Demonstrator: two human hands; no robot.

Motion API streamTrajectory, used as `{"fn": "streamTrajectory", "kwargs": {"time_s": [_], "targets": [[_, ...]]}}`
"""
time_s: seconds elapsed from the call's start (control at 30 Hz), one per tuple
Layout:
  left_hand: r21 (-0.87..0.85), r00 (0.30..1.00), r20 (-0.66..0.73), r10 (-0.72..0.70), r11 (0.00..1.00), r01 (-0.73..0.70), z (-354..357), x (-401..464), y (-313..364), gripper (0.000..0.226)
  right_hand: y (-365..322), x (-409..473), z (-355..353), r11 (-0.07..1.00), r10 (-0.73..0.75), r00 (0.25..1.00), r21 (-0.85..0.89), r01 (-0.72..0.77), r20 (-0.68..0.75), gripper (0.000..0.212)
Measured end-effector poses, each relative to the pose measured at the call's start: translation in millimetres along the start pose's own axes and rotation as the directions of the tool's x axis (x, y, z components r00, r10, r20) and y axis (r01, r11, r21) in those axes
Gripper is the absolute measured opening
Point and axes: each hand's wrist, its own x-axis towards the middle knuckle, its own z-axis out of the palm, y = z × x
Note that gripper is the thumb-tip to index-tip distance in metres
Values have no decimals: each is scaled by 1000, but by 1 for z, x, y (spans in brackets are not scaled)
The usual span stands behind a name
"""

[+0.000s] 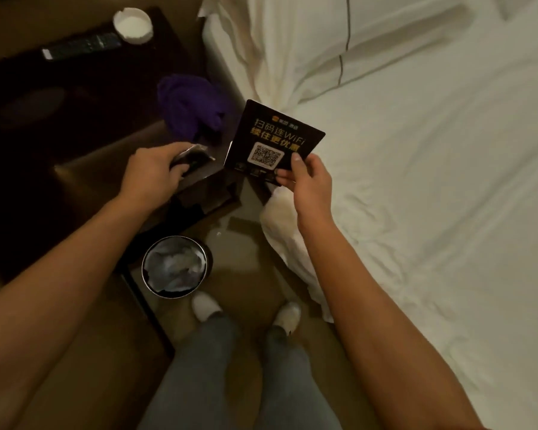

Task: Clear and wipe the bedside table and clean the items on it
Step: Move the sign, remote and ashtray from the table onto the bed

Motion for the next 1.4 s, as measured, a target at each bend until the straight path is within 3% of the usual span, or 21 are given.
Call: {"fn": "streamTrajectory", "kwargs": {"time_s": [0.4, 0.63, 0.8, 1.1, 1.4], "targets": [[20, 945, 194, 263, 962, -272, 136, -15, 205, 40, 49, -9, -249, 985, 83, 955, 168, -36, -286, 11], [87, 849, 345, 400, 887, -453, 184, -3, 295, 36, 67, -12, -345, 979, 127, 906, 196, -49, -404, 14], [134, 763, 450, 464, 809, -572, 210, 15, 326, 33, 84, -12, -371, 974, 168, 864, 214, -72, -475, 12], [163, 528, 679, 510, 596, -786, 243, 46, 325, 33, 124, -26, -360, 949, 288, 782, 274, -156, -552, 14], [44, 367, 741, 563, 505, -862, 274, 61, 314, 34, 146, -27, -331, 945, 313, 734, 272, -181, -602, 14]]}}
